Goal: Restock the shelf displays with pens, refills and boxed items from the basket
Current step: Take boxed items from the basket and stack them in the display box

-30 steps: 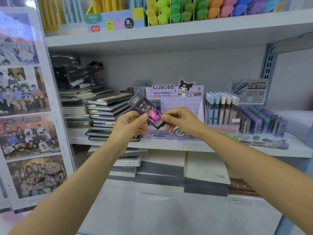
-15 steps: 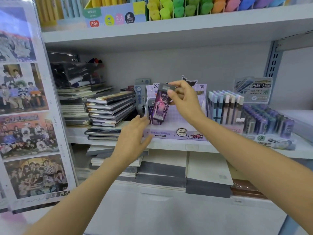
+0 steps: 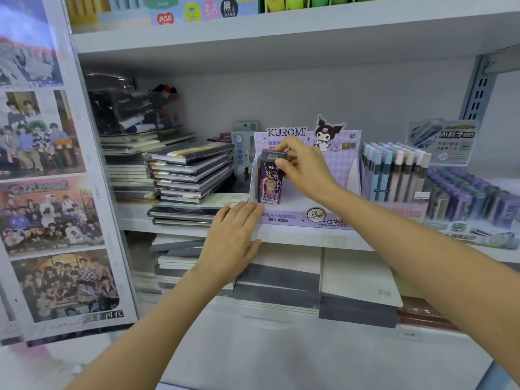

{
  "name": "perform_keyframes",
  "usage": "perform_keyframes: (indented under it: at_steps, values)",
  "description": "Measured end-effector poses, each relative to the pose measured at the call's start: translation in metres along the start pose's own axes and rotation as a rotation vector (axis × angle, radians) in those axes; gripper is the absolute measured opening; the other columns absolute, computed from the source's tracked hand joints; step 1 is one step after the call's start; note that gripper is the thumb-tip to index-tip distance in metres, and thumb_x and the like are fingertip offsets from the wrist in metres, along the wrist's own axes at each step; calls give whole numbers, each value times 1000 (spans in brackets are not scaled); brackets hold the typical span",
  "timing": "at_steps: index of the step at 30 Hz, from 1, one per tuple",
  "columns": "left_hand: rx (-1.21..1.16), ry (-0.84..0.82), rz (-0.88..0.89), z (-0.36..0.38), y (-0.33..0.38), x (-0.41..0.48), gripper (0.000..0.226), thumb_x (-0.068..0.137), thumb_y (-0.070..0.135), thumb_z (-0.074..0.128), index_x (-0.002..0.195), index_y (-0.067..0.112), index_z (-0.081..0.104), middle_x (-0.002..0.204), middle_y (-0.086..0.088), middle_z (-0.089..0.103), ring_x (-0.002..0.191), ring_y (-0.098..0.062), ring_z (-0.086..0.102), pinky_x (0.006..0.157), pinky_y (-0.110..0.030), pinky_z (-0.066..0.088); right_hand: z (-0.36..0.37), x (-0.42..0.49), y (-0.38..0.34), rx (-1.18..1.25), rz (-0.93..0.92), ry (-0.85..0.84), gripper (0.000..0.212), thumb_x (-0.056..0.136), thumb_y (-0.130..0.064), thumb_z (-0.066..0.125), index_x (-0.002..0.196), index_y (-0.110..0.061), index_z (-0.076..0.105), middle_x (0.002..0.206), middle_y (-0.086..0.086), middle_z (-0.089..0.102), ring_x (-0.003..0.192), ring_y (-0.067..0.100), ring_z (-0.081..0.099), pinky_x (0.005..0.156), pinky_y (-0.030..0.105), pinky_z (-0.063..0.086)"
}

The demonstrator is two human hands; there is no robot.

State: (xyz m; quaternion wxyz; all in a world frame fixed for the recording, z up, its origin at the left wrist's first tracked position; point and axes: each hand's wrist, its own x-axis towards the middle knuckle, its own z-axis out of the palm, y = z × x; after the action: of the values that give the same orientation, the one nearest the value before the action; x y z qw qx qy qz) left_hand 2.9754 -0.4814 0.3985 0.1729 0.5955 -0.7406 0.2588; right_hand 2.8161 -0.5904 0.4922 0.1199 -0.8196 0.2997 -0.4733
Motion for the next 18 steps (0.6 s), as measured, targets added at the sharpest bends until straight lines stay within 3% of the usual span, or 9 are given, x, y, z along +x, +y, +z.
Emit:
perform_keyframes:
  at_steps: [6, 10, 13, 15, 18]
  values:
    - [8, 10, -9, 3, 0, 1, 65, 90, 30, 59, 148, 13, 35, 148, -3, 42, 138, -24, 36, 116, -41, 21, 15, -1, -4, -84, -54, -9, 22, 93, -10, 61, 114, -15, 56, 76, 0, 61, 72, 19, 62, 74, 40, 55]
    - [31, -8, -18, 4, 0, 1, 67, 91, 33, 56, 150, 15, 30, 150, -1, 38, 141, -21, 31, 118, -39, 16, 23, -11, 3, -199, -92, 86, 18, 92, -14, 63, 110, -16, 61, 100, -1, 61, 82, 16, 59, 70, 34, 51]
    - [15, -3, -30, 3, 3, 1, 68, 91, 32, 55, 151, 14, 28, 153, -3, 34, 145, -23, 22, 120, -41, 12, 21, -13, 3, -320, -115, 123, 24, 89, -15, 67, 113, -16, 64, 106, 2, 51, 99, 17, 50, 70, 33, 47]
    - [-9, 48, -38, 3, 10, -7, 67, 90, 26, 58, 149, 8, 33, 154, -8, 34, 147, -28, 20, 120, -47, 13, 18, -19, -1, -276, -122, 141, 27, 89, -17, 66, 116, -16, 64, 108, 3, 49, 101, 17, 49, 76, 36, 49]
    - [-112, 241, -45, 21, 31, -37, 53, 80, 8, 61, 132, 2, 53, 140, -16, 49, 135, -35, 40, 113, -51, 29, 20, -51, -7, -112, -216, 158, 18, 91, -16, 63, 108, -11, 65, 104, 3, 54, 89, 13, 53, 74, 31, 49]
